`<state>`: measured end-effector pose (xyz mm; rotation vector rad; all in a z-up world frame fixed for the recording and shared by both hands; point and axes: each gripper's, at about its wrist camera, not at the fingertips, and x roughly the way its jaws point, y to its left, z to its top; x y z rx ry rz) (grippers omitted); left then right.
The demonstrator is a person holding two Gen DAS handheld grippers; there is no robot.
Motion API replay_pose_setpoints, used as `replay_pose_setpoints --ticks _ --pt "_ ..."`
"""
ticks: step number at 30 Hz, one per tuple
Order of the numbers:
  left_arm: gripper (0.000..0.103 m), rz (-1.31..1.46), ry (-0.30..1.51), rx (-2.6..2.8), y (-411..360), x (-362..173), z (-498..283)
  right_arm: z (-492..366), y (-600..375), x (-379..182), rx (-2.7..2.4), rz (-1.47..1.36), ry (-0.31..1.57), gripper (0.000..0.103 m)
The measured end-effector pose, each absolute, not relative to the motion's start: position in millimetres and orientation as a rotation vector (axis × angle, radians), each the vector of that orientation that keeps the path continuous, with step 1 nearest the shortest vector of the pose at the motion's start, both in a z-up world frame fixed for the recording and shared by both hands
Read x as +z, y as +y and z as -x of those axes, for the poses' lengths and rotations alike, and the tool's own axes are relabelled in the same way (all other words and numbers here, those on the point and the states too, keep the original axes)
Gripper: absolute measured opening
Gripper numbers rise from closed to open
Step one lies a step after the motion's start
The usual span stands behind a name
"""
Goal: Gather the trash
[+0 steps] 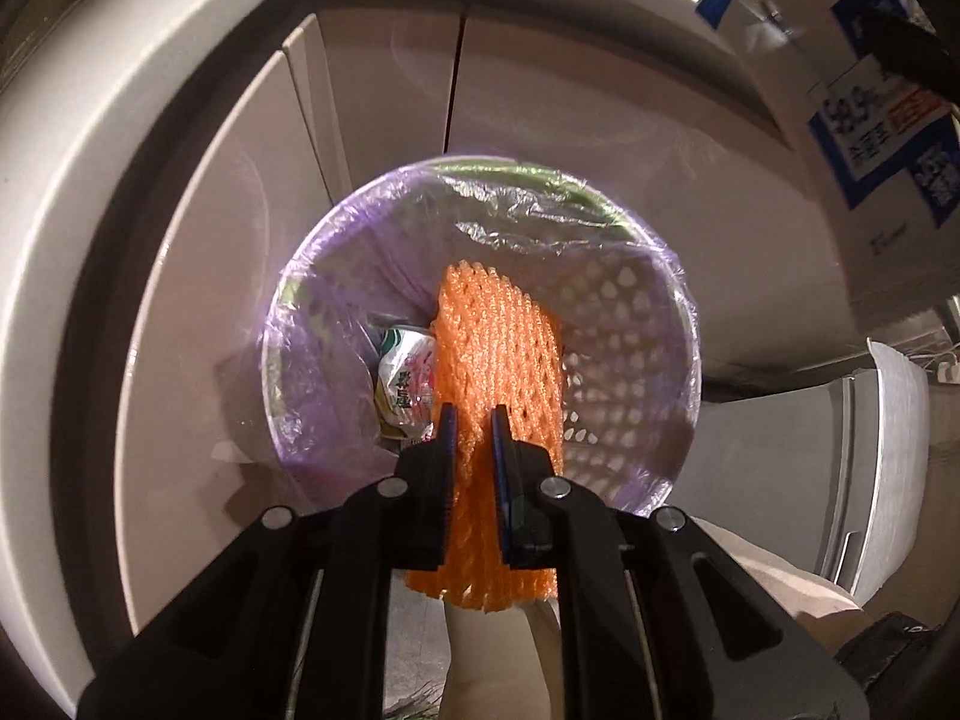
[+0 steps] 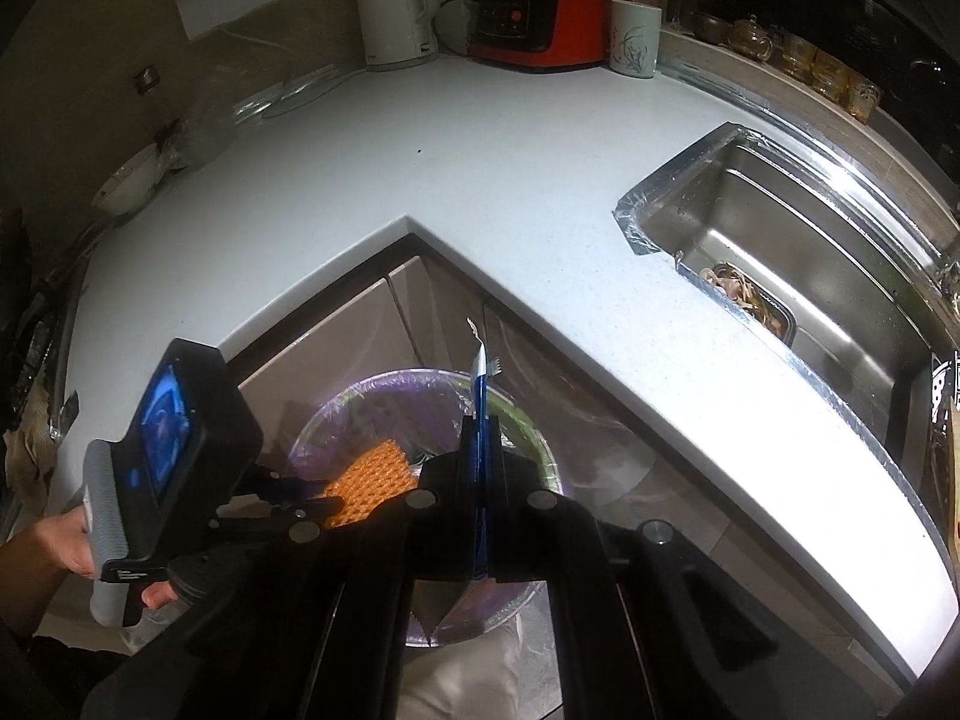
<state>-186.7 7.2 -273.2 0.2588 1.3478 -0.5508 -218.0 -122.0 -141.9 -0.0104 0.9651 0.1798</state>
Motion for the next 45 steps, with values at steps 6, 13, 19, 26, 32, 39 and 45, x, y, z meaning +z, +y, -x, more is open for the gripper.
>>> replay_pose_setpoints --ticks 6,13,19,26,32,39,45 --pt "0.039 -0.266 1.391 -0.532 6 -294 183 220 -120 -141 0.178 0.014 0.968 0.003" --pt "0.047 -0.261 1.362 -0.522 11 -279 181 219 -121 -146 0.191 0.011 0.977 0.003" --pt "0.07 -0.205 1.221 -0.514 28 -217 189 214 -113 -180 0.241 0.001 1.021 0.003" --pt "0.083 -0.207 1.117 -0.423 44 -170 194 207 -89 -248 0.311 -0.008 1.116 0.003" --pt "0.085 -0.191 1.136 -0.377 56 -166 195 200 -72 -296 0.315 0.001 1.192 0.014" --pt "0.089 -0.2 1.154 -0.344 59 -173 195 198 -61 -322 0.248 0.084 1.264 0.085" --pt "0.089 -0.179 1.145 -0.315 63 -167 192 203 -69 -295 0.193 0.122 1.223 0.093"
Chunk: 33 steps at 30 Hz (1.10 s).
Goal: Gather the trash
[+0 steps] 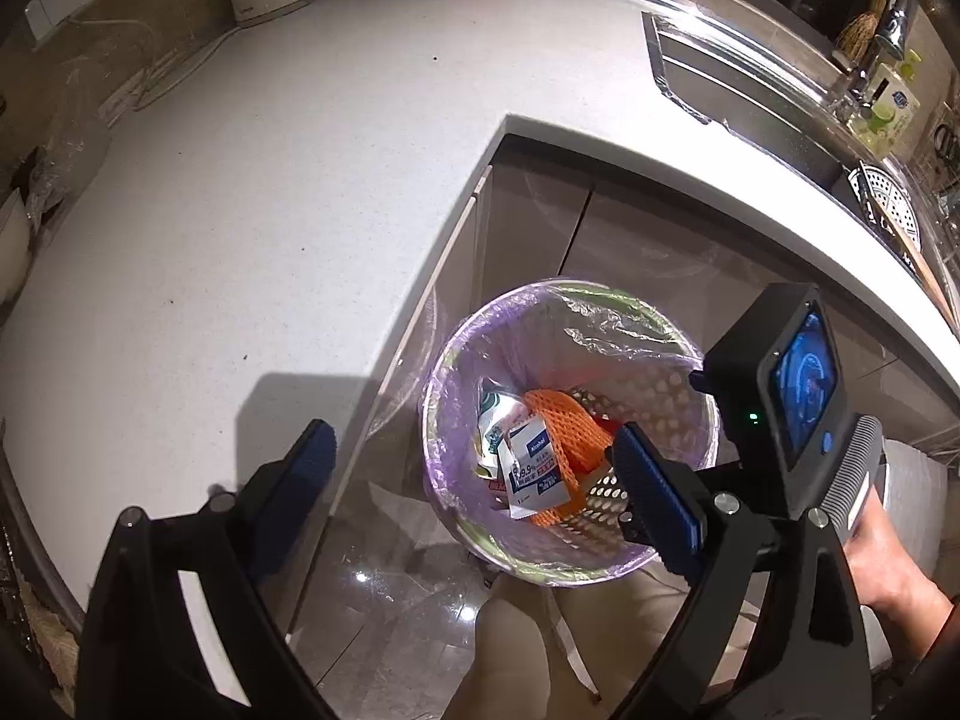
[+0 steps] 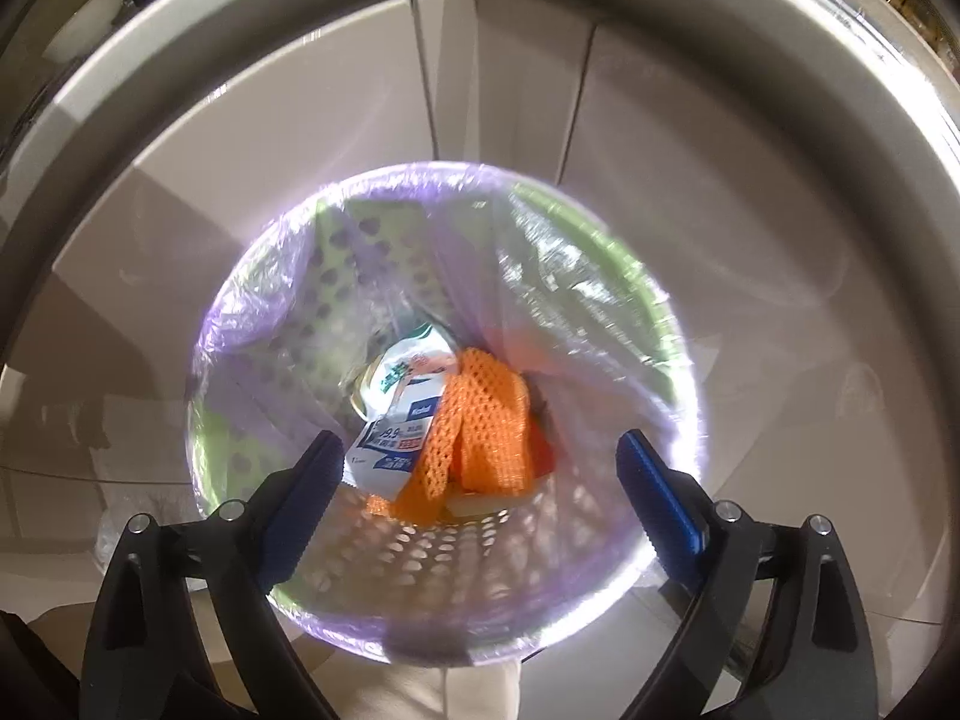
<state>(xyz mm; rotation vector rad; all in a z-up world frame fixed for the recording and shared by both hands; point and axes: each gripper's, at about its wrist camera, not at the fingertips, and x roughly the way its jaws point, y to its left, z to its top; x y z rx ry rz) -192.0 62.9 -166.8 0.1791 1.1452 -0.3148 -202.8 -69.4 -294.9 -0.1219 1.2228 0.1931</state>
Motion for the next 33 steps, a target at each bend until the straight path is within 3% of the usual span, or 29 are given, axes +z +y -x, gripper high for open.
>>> replay_pose_setpoints --ticks 9,20,33 --pt "0.089 -0.147 1.002 -0.293 69 -104 196 222 -90 -181 0.125 0.101 1.03 0.1" --pt "0.092 -0.091 0.832 -0.289 74 -9 213 252 -104 -50 0.103 0.047 0.804 0.1" --pt "0.095 -0.136 0.676 -0.187 62 54 251 301 -105 32 0.096 0.05 0.603 0.101"
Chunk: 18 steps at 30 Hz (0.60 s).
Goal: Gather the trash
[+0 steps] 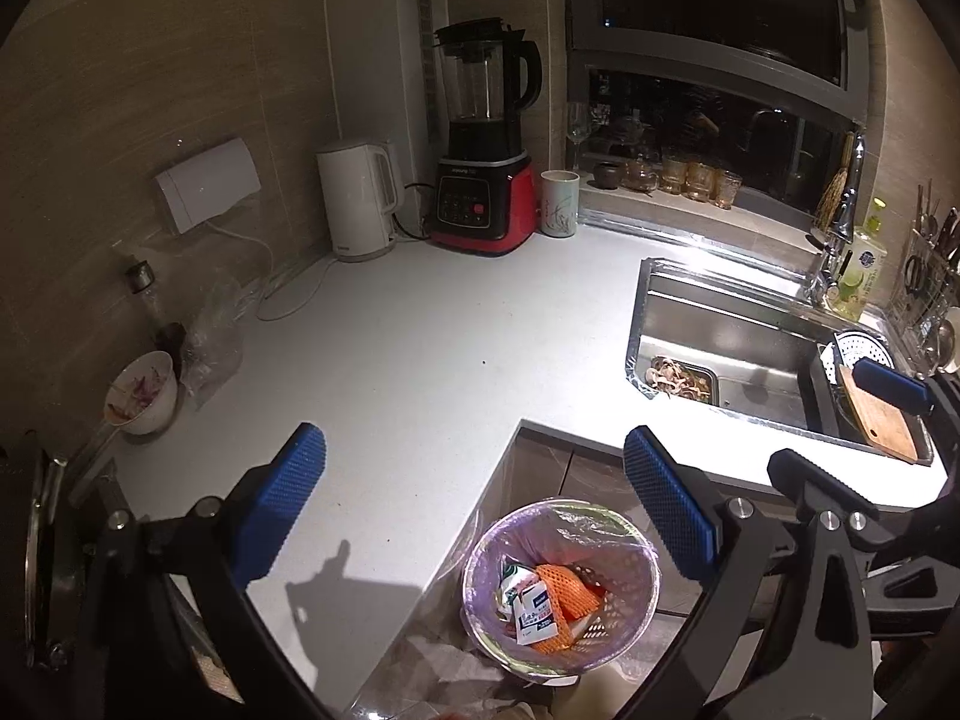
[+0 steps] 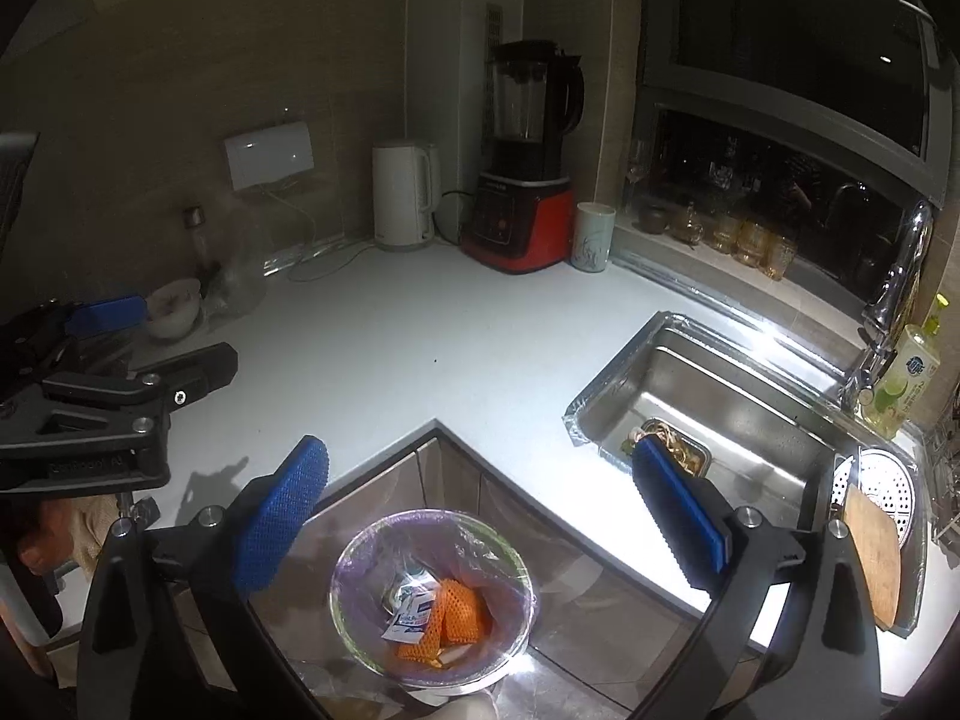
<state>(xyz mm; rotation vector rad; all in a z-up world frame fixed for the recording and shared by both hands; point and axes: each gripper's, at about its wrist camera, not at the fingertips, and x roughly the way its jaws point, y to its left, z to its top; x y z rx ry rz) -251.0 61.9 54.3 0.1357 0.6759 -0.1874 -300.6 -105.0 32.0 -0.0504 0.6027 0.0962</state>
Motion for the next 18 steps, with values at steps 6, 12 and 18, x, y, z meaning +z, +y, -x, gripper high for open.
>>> replay_pose_setpoints --ticks 6,12,18 --pt "0.095 -0.125 0.668 -0.135 65 59 264 320 -102 43 0.097 0.065 0.553 0.101" --pt "0.095 -0.118 0.668 -0.124 65 53 277 339 -99 41 0.097 0.062 0.533 0.101" --pt "0.095 -0.119 0.671 -0.131 64 47 285 347 -97 37 0.095 0.052 0.529 0.101"
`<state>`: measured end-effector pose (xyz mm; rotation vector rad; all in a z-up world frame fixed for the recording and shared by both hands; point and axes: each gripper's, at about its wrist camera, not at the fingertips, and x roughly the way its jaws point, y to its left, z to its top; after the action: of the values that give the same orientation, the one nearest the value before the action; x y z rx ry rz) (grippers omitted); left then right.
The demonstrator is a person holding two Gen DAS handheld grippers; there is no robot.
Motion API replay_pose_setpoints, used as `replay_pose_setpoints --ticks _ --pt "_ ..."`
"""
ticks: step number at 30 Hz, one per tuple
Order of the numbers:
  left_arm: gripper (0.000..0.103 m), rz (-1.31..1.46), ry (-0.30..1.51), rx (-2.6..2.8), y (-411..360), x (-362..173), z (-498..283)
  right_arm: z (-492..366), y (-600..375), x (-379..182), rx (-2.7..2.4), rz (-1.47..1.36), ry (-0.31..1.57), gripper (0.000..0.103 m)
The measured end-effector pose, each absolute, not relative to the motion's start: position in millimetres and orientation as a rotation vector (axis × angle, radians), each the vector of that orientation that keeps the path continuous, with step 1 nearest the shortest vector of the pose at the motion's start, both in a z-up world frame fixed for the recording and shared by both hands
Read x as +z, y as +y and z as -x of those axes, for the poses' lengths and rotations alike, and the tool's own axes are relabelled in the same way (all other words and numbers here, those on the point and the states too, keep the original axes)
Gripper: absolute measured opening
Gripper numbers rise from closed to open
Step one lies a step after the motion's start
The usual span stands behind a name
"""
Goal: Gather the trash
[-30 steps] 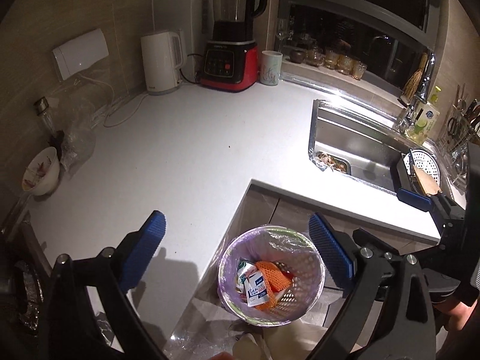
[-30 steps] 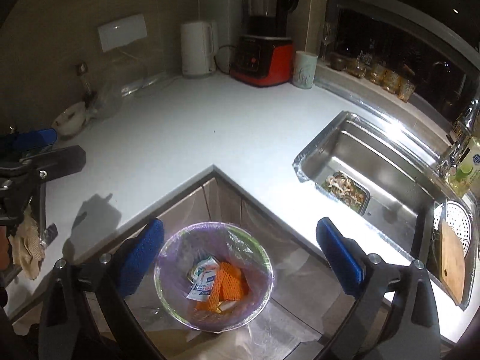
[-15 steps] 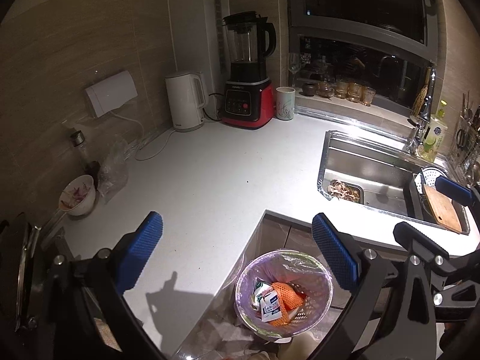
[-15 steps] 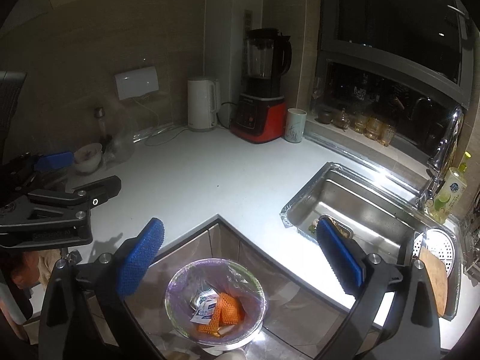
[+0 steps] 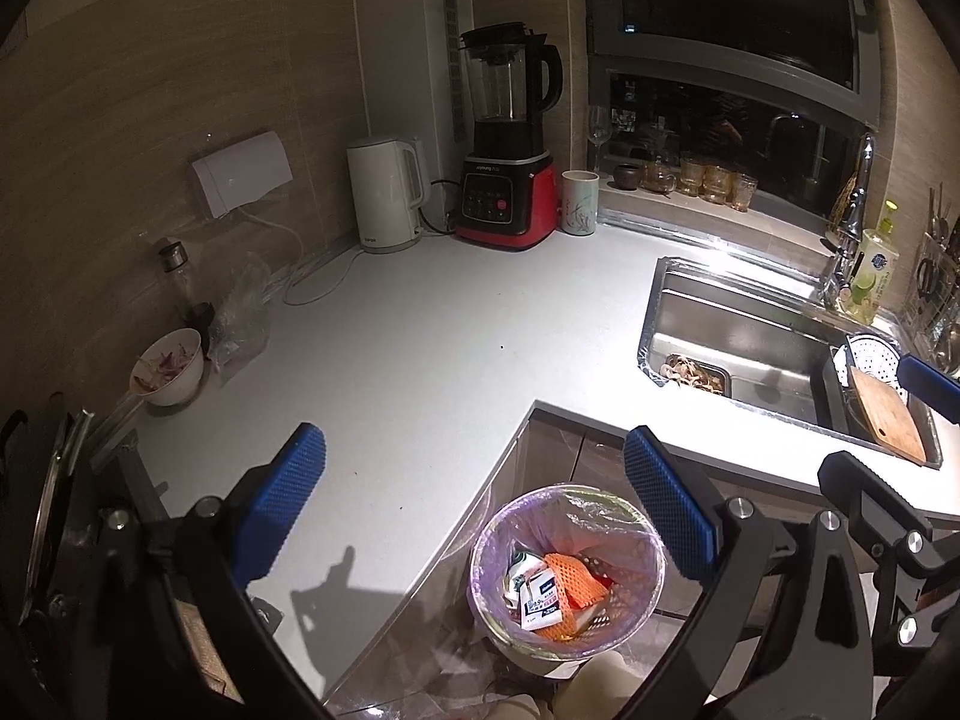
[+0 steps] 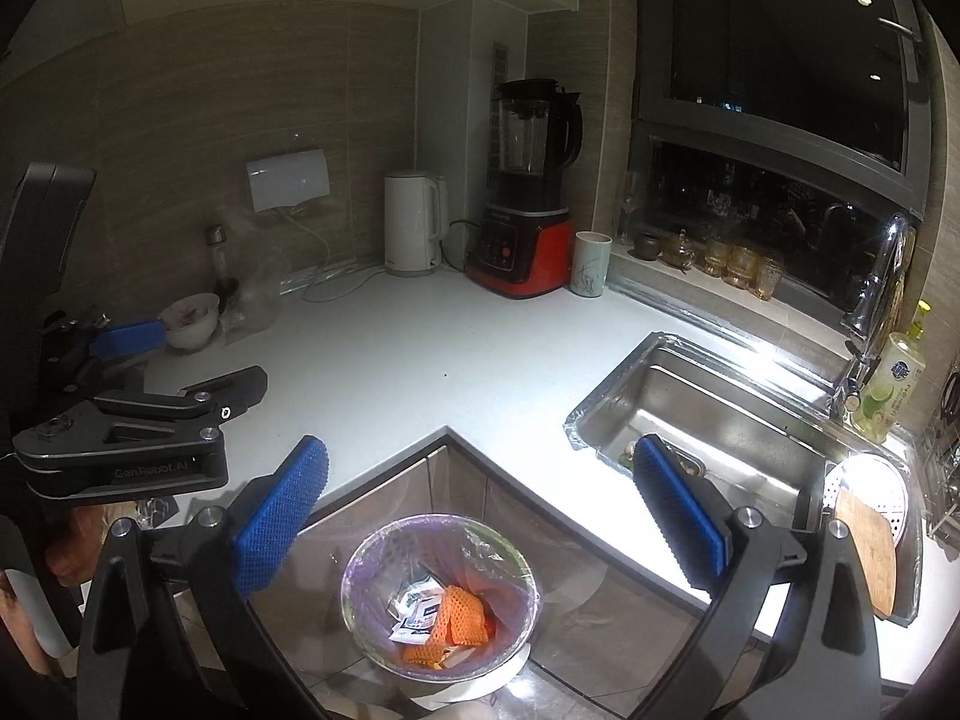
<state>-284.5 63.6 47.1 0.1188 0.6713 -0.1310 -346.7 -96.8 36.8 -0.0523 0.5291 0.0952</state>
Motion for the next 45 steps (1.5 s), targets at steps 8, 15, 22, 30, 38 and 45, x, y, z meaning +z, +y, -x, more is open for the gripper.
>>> replay_pose_setpoints --ticks 8,15,22,30,38,45 --pt "0.095 -0.113 0.665 -0.136 63 48 288 349 -94 36 0.084 0.064 0.528 0.101" --pt "0.095 -0.117 0.678 -0.129 59 47 287 349 -93 33 0.081 0.073 0.535 0.101" --pt "0.095 -0.121 0.68 -0.126 57 45 286 348 -95 32 0.083 0.073 0.537 0.101" --pt "0.095 -0.124 0.68 -0.126 54 44 287 348 -95 32 0.082 0.072 0.538 0.101" --pt "0.095 -0.13 0.683 -0.121 53 40 284 345 -97 29 0.079 0.074 0.543 0.101" --pt "0.095 -0.134 0.685 -0.124 53 38 283 343 -95 27 0.079 0.083 0.549 0.101"
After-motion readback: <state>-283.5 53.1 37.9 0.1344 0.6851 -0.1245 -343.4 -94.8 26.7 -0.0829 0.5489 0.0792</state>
